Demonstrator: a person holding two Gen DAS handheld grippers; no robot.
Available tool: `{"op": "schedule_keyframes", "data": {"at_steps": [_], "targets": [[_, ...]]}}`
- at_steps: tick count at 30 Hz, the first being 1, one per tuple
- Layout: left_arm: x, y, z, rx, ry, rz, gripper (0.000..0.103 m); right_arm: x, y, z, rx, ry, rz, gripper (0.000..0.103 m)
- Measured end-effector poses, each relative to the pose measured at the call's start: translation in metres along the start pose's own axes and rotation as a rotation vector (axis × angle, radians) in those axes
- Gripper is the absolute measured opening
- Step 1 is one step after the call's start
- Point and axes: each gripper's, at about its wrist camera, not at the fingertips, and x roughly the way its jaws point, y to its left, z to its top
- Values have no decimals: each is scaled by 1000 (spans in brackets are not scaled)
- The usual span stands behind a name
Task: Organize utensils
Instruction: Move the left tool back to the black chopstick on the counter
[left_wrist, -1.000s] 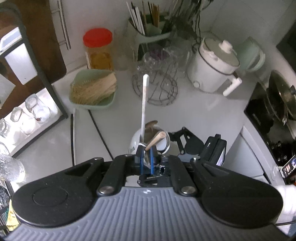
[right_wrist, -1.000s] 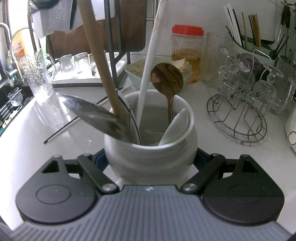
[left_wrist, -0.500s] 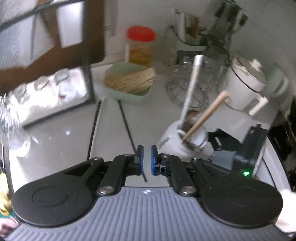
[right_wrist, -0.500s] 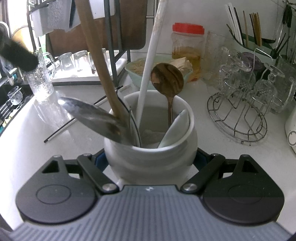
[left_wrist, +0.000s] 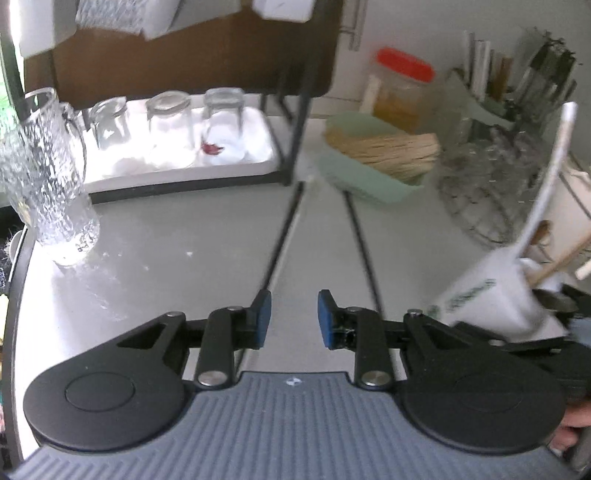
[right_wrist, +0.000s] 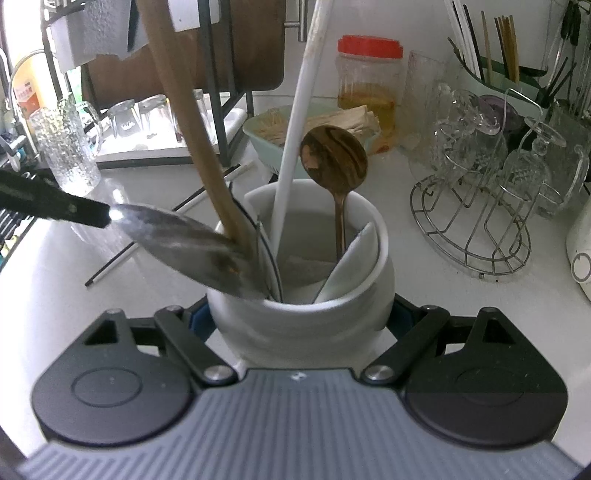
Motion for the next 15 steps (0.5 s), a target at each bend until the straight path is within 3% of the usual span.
{"op": "schedule_keyframes", "data": {"at_steps": [9, 13, 15], "targets": [[53, 26, -10, 23, 17, 60, 31, -1, 1, -2, 9, -8, -4, 91], [56, 25, -12, 72, -16, 80, 31, -1, 2, -1, 18, -4, -13, 91], [55, 28, -10, 40, -14, 71, 30, 0, 2, -1, 21, -3, -15, 91]]}}
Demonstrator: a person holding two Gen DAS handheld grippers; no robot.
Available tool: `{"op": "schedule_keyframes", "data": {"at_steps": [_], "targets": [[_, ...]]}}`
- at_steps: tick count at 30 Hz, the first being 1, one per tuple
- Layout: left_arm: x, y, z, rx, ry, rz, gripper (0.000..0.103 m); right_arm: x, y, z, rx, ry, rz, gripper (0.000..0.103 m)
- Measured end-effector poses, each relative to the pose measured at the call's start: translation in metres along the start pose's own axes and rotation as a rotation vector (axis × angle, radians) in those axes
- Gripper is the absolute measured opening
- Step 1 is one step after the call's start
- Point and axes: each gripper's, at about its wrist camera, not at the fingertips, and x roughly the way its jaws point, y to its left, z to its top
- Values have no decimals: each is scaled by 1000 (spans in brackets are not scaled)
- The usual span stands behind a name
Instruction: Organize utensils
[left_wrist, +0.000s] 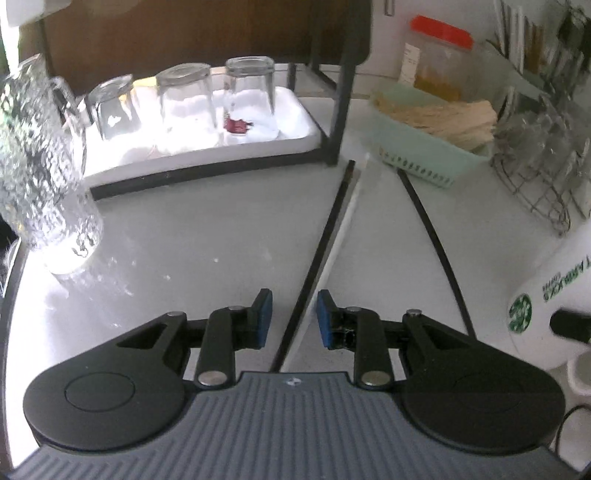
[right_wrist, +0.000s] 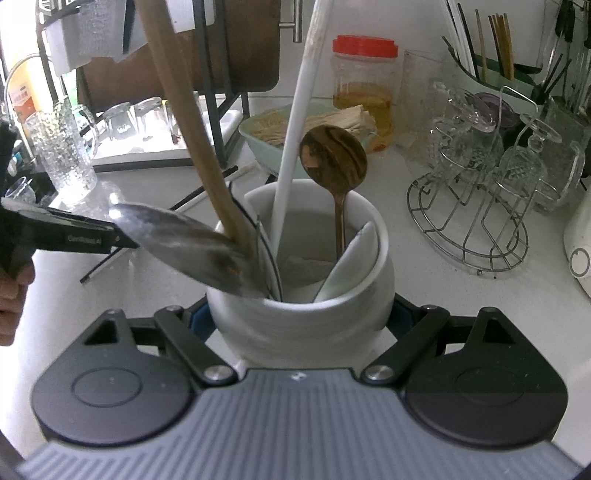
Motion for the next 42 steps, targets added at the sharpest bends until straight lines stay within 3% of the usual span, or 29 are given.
{"op": "schedule_keyframes", "data": {"at_steps": [2, 4, 7, 13, 17, 26, 33, 42], "targets": [[-4, 3, 1, -19, -23, -13, 30, 0, 0, 0, 2, -1, -2, 91], [-6, 5, 2, -19, -44, 19, 30, 0, 1, 0, 3, -3, -4, 91], [-2, 11, 3, -33, -29, 1, 30, 0, 1, 0, 7, -3, -7, 91], [6, 3, 6, 67, -8, 16, 30, 0, 1, 1, 15, 2, -10, 91], [9, 2, 9, 71, 5, 16, 9, 1, 3, 3, 24, 9, -23, 91], [-2, -3, -3, 45, 35, -11, 5, 1, 3, 3, 21, 15, -27, 91], [-27, -2, -27, -9, 73, -23, 5, 0, 4, 2, 20, 9, -32, 91], [-64, 4, -65, -162, 113, -50, 5, 0, 4, 3, 16, 16, -31, 92]]}}
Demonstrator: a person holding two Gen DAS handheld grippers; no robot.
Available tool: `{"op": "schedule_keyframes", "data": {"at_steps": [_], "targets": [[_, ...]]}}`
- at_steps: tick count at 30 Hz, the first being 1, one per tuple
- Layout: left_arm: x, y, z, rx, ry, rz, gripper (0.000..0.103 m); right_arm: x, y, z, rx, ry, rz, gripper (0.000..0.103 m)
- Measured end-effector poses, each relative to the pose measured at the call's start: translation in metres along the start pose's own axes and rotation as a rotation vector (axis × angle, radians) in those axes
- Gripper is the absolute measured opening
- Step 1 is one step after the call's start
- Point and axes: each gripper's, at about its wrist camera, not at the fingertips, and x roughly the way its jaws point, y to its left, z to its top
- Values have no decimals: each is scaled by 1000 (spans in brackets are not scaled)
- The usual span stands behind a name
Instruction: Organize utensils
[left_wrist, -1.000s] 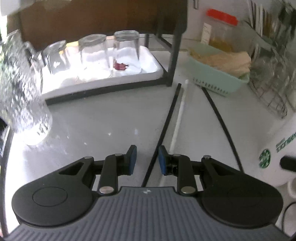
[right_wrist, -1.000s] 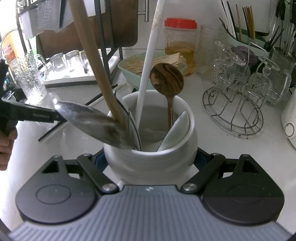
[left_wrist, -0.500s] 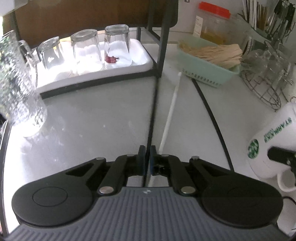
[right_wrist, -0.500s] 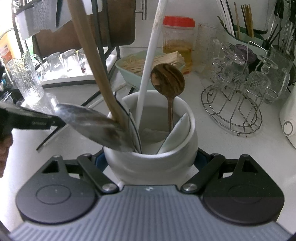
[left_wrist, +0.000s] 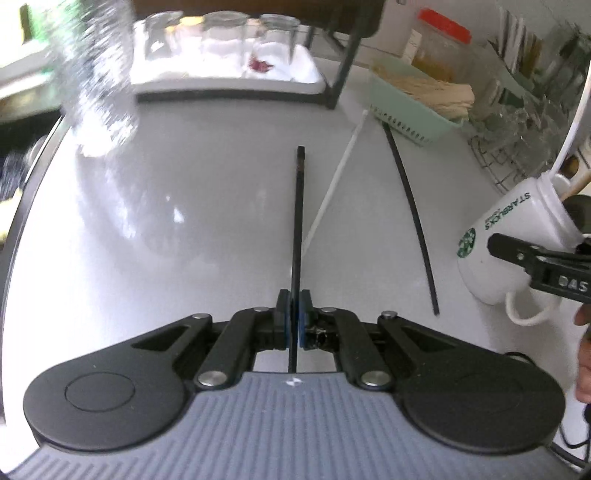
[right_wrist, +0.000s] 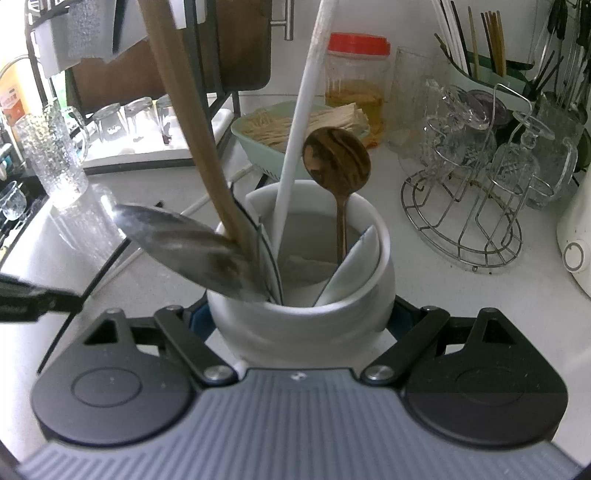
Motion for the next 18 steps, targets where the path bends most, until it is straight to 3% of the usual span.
{"op": "schedule_keyframes", "data": {"at_steps": [9, 11, 15, 18], "targets": [[-3, -4, -23, -31, 48, 9, 6, 1, 0, 2, -2, 13, -1, 92], [0, -3, -16, -31, 57, 23, 9, 1, 0, 3, -2, 15, -1, 92], [5, 0, 8, -16, 31, 27, 27, 1, 0, 4, -3, 25, -2, 92], [11, -3, 31, 38, -13, 37, 27, 2, 0, 4, 3, 25, -3, 91]]}}
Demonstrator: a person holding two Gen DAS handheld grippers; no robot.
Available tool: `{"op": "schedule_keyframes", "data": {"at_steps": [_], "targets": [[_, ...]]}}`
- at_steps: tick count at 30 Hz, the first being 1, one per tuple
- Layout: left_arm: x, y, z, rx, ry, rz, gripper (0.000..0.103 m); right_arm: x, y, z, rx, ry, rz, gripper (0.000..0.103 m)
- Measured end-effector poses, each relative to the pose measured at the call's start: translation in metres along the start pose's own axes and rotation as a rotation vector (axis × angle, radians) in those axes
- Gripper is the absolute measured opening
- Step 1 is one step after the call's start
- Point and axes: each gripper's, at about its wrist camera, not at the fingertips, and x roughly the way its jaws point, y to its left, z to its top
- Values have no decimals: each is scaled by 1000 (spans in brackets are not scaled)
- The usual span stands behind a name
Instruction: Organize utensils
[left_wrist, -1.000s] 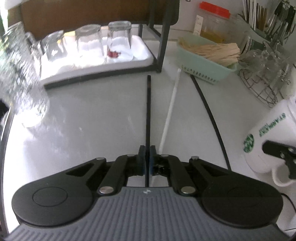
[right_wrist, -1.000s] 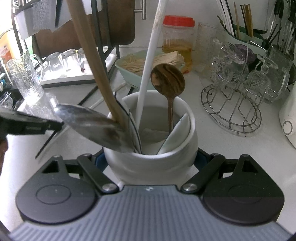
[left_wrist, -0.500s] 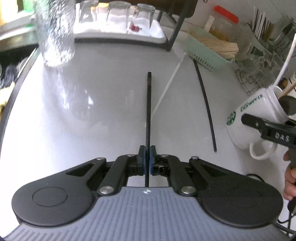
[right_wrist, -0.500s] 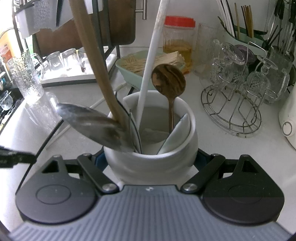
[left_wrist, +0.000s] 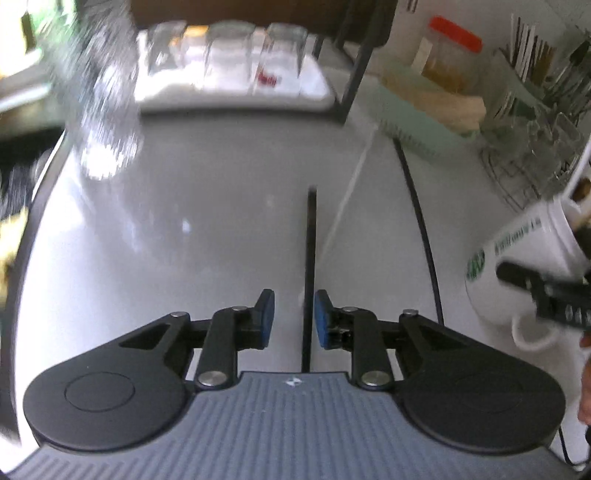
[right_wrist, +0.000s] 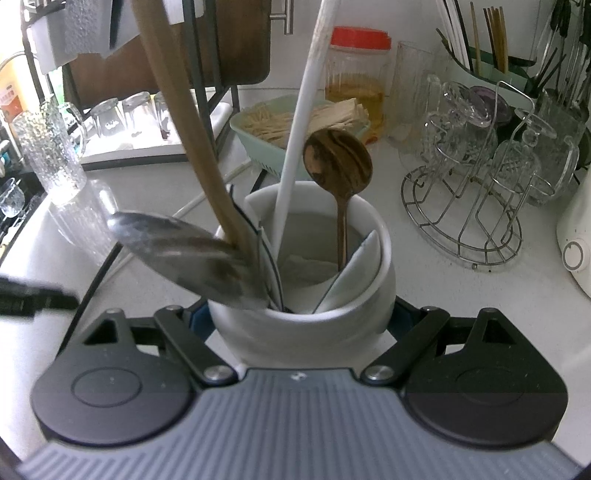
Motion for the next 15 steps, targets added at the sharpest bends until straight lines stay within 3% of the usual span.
{"op": "schedule_keyframes", "data": {"at_steps": [6, 15], "targets": [[16, -9, 34, 70, -54, -2, 27, 0, 1, -2, 2, -9, -6, 91], [37, -20, 44, 115, -36, 21, 27, -1, 4, -5, -1, -32, -28, 92]]}}
